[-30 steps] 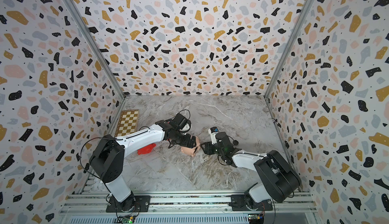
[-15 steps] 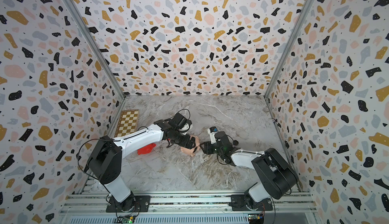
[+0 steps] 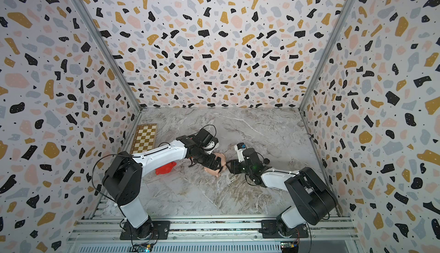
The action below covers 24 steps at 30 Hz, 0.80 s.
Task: Open piggy banks
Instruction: Adjust the piggy bank at the center of the board.
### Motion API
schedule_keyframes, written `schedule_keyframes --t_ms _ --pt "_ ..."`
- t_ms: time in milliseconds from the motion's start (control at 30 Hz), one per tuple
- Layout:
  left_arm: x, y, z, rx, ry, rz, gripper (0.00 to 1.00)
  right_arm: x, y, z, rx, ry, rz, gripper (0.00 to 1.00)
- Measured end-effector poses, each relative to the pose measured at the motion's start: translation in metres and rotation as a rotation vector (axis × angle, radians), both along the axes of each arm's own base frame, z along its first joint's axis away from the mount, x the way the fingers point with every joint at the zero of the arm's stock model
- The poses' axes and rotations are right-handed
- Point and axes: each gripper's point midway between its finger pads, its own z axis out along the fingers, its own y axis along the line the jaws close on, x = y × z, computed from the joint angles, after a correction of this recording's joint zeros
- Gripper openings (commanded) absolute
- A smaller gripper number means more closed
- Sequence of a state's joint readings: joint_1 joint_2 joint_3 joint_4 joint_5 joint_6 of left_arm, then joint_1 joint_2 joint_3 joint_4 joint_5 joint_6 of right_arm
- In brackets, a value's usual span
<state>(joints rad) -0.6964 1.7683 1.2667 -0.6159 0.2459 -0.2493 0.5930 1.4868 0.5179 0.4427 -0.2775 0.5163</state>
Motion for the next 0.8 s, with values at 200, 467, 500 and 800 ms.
schedule_keyframes --t_ms 200,467,500,800 --pt "0.002 -0.003 0.000 -0.013 -0.005 -0.007 0.91 0.000 -0.002 0.000 0.002 0.002 -0.006 0.56" --pt "0.004 -0.009 -0.001 -0.039 -0.006 -0.015 0.87 -0.016 -0.011 0.017 0.076 -0.002 -0.018 0.47" --pt "0.004 -0.009 -0.001 -0.040 -0.006 -0.014 0.87 -0.018 -0.010 0.019 0.092 0.001 -0.015 0.45" --pt "0.010 -0.015 0.000 -0.031 0.015 -0.012 0.88 -0.037 -0.001 0.025 0.190 -0.022 0.050 0.31"
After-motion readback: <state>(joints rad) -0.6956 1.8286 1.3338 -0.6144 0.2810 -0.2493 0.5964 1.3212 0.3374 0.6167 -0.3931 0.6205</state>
